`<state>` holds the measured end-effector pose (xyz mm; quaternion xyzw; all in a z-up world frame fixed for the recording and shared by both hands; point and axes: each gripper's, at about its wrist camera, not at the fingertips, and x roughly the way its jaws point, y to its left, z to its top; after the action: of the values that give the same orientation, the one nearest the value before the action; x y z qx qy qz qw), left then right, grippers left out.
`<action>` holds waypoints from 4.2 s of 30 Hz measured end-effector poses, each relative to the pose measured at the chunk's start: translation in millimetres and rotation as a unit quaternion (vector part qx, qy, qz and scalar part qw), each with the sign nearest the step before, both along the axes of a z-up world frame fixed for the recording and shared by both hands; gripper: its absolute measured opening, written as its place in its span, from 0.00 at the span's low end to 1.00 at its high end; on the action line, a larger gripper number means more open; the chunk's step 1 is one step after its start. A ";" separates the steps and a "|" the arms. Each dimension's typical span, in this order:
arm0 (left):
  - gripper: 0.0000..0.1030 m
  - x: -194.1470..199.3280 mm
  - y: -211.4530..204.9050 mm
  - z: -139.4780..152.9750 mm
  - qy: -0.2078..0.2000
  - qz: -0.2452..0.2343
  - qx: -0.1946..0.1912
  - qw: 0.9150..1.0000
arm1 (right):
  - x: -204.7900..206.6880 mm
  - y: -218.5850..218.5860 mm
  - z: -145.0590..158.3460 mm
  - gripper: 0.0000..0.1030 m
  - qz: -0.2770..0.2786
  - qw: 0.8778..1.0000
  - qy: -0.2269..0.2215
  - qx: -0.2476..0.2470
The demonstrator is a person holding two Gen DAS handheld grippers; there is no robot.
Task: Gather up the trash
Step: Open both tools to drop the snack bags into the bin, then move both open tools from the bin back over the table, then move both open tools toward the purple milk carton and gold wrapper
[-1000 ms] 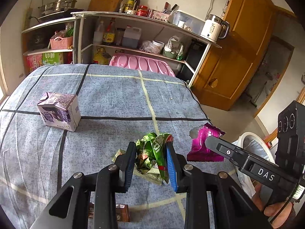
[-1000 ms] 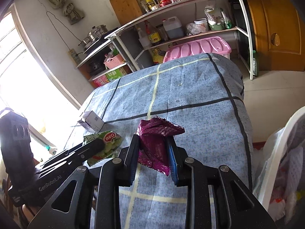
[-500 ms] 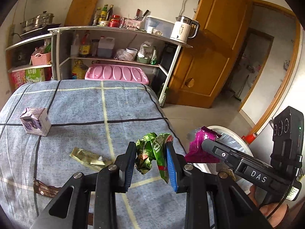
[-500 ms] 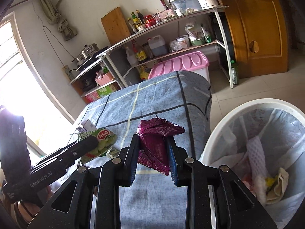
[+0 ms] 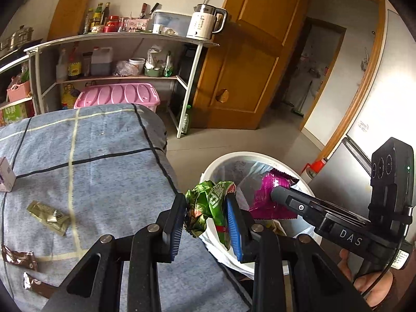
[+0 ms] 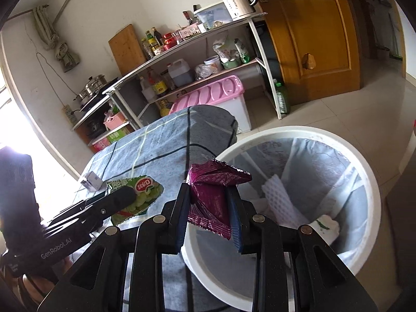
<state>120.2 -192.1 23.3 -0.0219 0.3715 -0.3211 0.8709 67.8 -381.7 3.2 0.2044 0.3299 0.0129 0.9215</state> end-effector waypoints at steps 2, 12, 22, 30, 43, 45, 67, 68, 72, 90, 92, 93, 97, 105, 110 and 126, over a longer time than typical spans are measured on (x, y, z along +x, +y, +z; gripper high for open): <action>0.31 -2.4 -13.1 -4.3 0.004 -0.012 0.005 1.000 | -3.6 -8.7 -2.8 0.29 -0.011 1.000 0.008 -0.007; 0.32 -8.4 -57.4 -29.2 0.035 -0.047 0.020 0.998 | -13.1 -43.7 -28.1 0.30 -0.054 0.996 0.059 -0.028; 0.47 -4.3 -65.6 -42.2 0.058 -0.051 0.027 0.997 | -19.1 -55.6 -37.9 0.31 -0.076 0.994 0.076 -0.031; 0.47 -8.1 -58.3 -35.4 0.051 -0.048 0.019 0.997 | -21.3 -52.2 -32.2 0.31 -0.078 0.994 0.069 -0.028; 0.48 -14.7 -8.2 -18.3 0.027 -0.003 0.002 1.000 | -23.8 -18.8 -14.1 0.45 -0.048 0.998 0.032 -0.025; 0.48 -15.5 1.6 -16.4 0.024 0.006 0.000 1.000 | -23.1 -11.9 -11.6 0.45 -0.042 0.998 0.027 -0.025; 0.52 -12.8 148.0 -16.8 0.010 0.147 0.001 0.989 | 17.5 95.3 -11.2 0.45 0.082 0.996 0.017 -0.039; 0.52 -13.0 154.2 -17.5 0.009 0.153 0.003 0.988 | 18.4 99.2 -11.6 0.45 0.088 0.995 0.017 -0.041; 0.52 -13.0 176.3 -18.8 0.009 0.175 0.010 0.984 | 25.4 114.3 -13.2 0.45 0.105 0.993 0.018 -0.047; 0.52 0.2 255.5 -40.2 0.033 0.245 0.022 0.969 | 87.1 204.7 -31.6 0.45 0.214 0.972 0.037 -0.087; 0.53 4.9 262.0 -40.6 0.033 0.251 0.021 0.967 | 95.2 213.7 -35.4 0.45 0.224 0.970 0.041 -0.088; 0.53 7.5 265.0 -40.7 0.033 0.253 0.020 0.967 | 99.8 218.3 -37.3 0.45 0.227 0.969 0.045 -0.089; 0.59 21.6 277.2 -41.9 0.035 0.262 0.018 0.964 | 115.2 235.4 -43.3 0.45 0.243 0.964 0.053 -0.094; 0.63 62.6 291.4 -46.5 0.042 0.268 0.022 0.962 | 138.9 251.0 -53.8 0.52 0.255 0.960 0.061 -0.100; 0.63 90.6 301.7 -45.3 0.035 0.267 0.029 0.962 | 150.5 255.4 -59.1 0.59 0.256 0.958 0.068 -0.112; 0.65 155.6 302.8 -59.6 0.048 0.207 0.023 0.977 | 157.9 261.3 -70.3 0.59 0.276 0.955 0.072 -0.082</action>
<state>275.8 110.8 -36.2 -0.0934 0.4074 -0.1235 0.9000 225.7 -120.3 -67.1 0.0294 0.4393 0.2250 0.8692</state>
